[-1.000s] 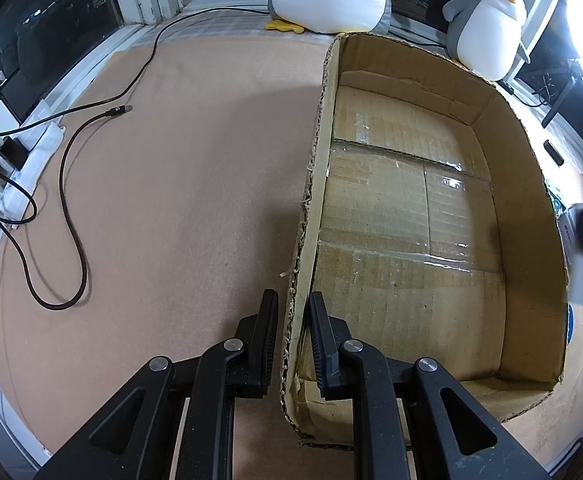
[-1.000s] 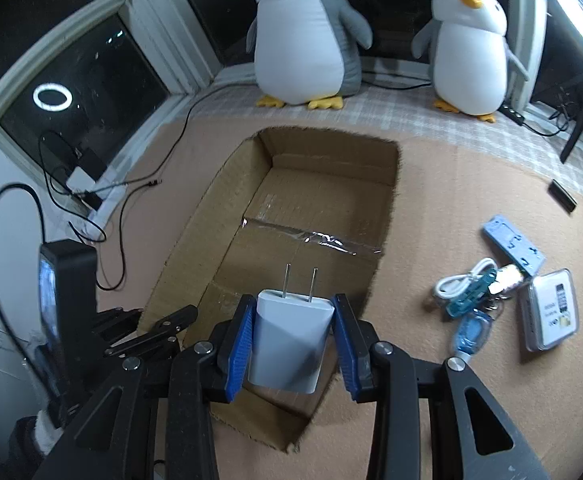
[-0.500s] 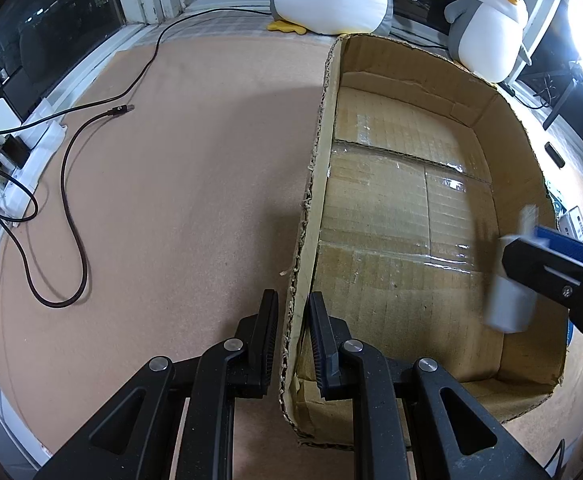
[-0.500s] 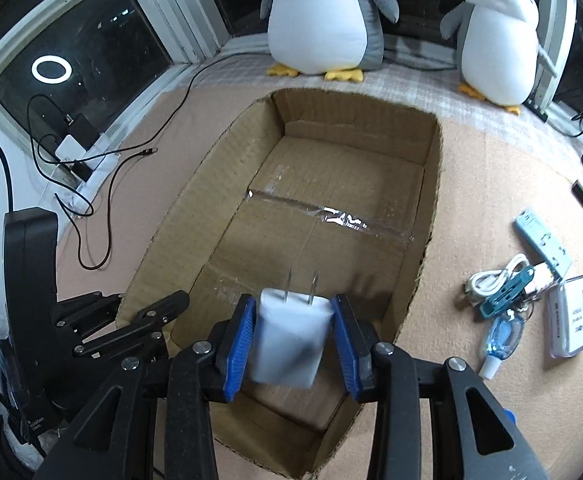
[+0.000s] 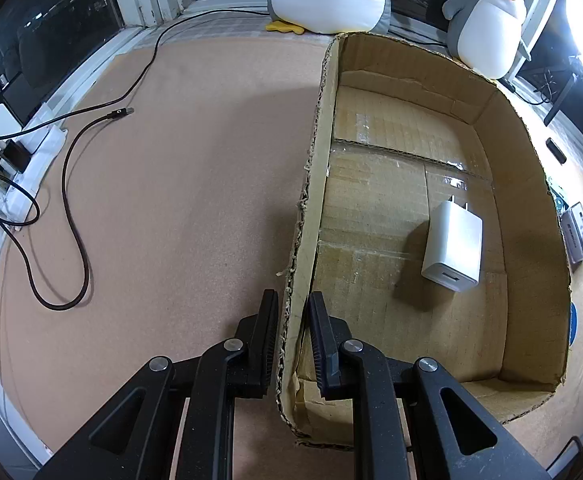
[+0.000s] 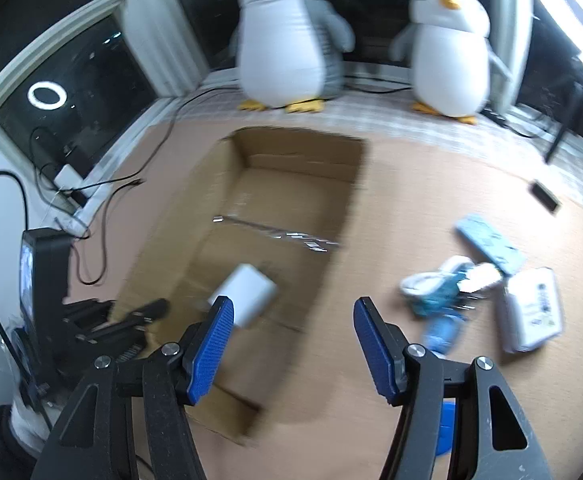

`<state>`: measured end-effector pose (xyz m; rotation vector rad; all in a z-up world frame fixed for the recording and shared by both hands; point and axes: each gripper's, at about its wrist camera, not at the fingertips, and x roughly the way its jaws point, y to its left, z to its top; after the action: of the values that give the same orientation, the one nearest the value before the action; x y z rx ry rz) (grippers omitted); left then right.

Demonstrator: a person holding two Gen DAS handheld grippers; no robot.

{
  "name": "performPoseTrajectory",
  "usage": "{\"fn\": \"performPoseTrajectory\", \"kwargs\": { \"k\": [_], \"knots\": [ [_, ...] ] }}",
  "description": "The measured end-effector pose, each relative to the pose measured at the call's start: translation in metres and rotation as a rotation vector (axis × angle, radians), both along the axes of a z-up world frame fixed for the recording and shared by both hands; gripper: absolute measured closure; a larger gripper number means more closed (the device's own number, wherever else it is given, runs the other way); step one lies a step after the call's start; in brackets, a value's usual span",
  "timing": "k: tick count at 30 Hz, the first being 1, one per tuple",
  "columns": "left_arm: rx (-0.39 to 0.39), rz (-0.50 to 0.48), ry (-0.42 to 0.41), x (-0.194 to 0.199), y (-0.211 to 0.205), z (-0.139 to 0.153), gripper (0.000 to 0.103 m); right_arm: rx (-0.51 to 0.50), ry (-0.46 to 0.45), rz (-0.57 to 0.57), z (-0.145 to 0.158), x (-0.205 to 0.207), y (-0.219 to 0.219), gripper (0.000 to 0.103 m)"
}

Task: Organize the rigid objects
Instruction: 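Grasp the clear boxed phone accessory with the right gripper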

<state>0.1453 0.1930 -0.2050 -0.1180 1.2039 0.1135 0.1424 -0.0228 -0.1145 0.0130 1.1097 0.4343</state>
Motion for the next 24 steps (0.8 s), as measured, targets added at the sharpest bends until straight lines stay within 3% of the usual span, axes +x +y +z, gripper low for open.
{"fn": "performPoseTrajectory", "kwargs": {
  "k": [5,9,15,24],
  "knots": [
    [0.0,0.002,0.0,0.001,0.0,0.0,0.086,-0.069,-0.021,-0.094,-0.001,0.006,-0.063,0.044],
    [0.0,0.002,0.002,0.001,0.0,0.0,0.086,-0.112,-0.004,-0.164,-0.007,0.015,-0.114,0.035],
    [0.002,0.003,0.006,0.002,0.0,0.0,0.086,-0.185,0.03,-0.238,-0.024,0.043,-0.173,0.031],
    [0.006,0.01,0.01,0.003,-0.001,0.0,0.086,-0.075,0.175,-0.199,-0.062,0.076,-0.191,0.031]
  ]
}}
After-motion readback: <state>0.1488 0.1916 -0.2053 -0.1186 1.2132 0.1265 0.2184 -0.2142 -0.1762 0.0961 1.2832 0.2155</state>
